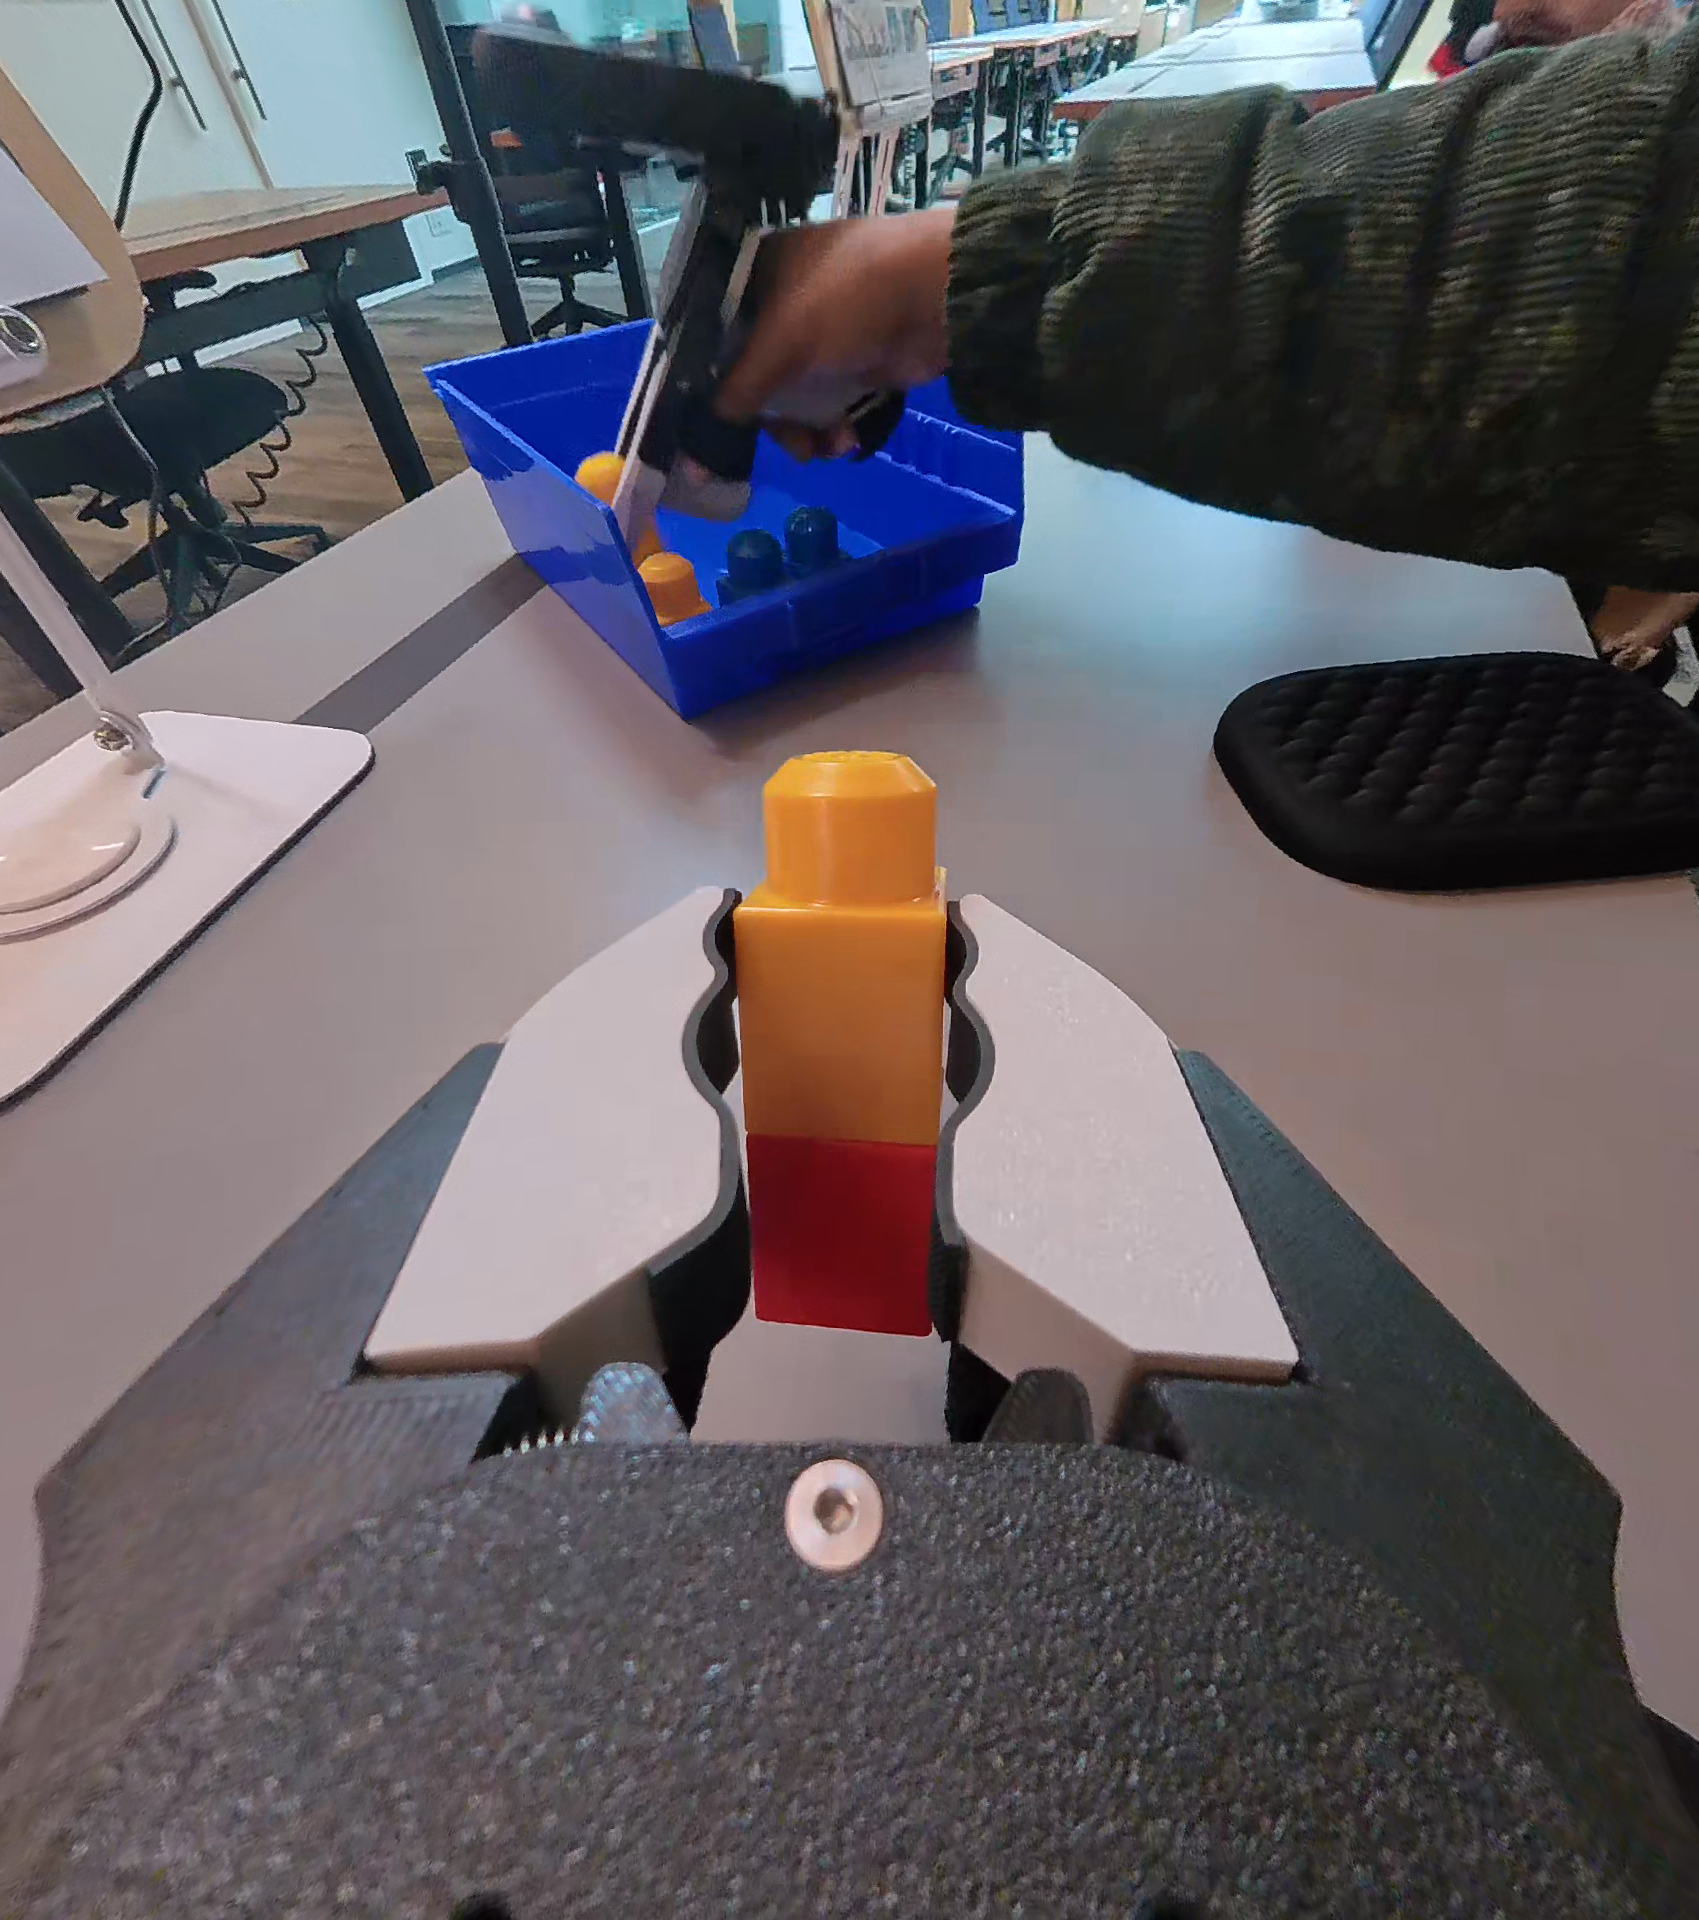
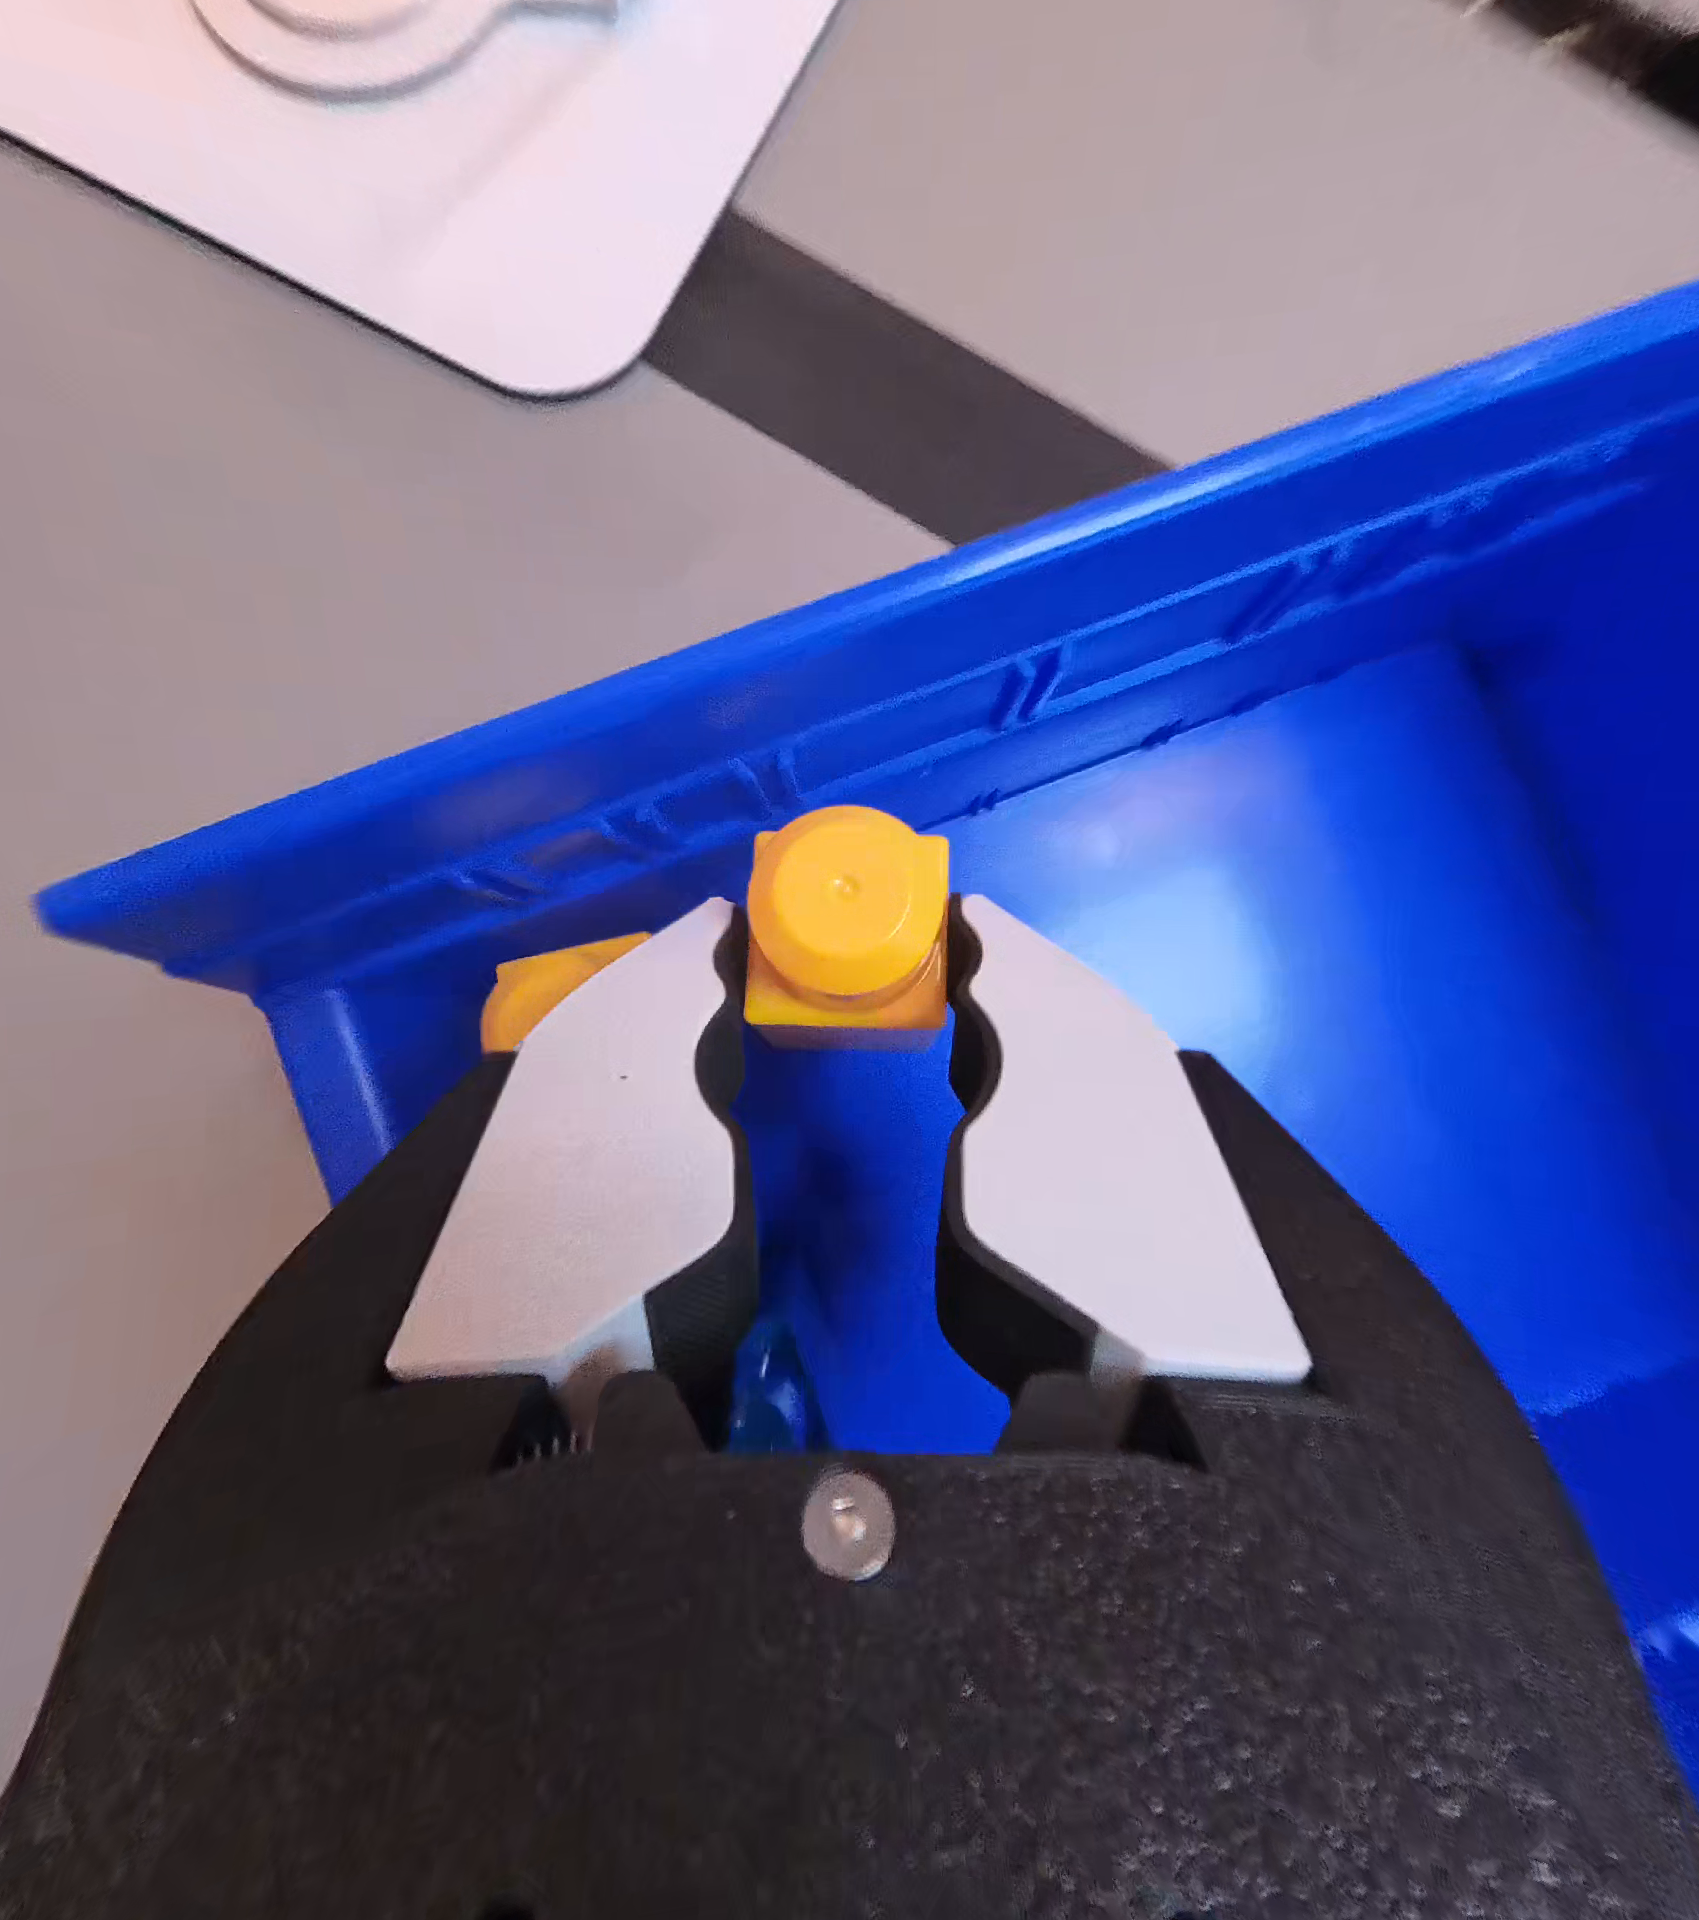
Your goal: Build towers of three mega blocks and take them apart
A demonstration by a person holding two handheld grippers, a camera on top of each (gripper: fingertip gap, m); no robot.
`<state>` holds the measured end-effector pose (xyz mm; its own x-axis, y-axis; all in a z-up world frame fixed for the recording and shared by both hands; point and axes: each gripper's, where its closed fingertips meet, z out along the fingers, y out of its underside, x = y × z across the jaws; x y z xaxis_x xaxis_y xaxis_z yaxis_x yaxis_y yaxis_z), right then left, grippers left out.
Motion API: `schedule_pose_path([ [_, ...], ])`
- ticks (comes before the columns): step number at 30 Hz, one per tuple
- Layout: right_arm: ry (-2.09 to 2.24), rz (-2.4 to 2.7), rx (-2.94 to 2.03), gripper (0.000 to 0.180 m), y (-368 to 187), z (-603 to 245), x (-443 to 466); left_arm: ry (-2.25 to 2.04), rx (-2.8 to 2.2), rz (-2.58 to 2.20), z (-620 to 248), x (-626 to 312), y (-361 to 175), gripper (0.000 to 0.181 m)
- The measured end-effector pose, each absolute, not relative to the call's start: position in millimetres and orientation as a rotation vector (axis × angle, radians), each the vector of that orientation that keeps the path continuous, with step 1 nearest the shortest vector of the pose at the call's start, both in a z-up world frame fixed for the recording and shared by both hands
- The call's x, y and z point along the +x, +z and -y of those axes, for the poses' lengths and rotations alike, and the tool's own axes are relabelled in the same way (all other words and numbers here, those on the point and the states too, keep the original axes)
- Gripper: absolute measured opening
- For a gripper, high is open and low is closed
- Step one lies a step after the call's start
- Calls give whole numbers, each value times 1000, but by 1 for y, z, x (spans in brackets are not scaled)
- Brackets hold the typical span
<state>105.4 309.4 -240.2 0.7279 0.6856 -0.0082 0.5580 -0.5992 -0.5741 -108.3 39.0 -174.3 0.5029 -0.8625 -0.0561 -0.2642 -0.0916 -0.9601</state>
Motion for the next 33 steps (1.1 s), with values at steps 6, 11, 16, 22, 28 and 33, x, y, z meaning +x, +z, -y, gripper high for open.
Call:
schedule_pose_path([
  [6, 425, 1048, -2450, 37, -267, -303, 99, -683, -1607, -970, -38, -108, -168, 37],
  [11, 459, 1056, -2426, 58, -257, -301, 99, -678, -1610, -985, -36, -104, -172, 37],
  [16, 444, 1119, -2123, 62, -184, -285, 78, -689, -1609, -988, -36, -102, -173, 37],
  [22, 750, 1637, -1655, 54, -133, -122, -26, -712, -1605, -1021, -31, -94, -176, 37],
  [28, 867, 1916, -1477, 51, -157, -17, -88, -718, -1578, -1075, -20, -82, -175, 37],
  [33, 906, 1948, -1472, 30, -162, -10, -98, -706, -1550, -1096, -17, -82, -173, 37],
])
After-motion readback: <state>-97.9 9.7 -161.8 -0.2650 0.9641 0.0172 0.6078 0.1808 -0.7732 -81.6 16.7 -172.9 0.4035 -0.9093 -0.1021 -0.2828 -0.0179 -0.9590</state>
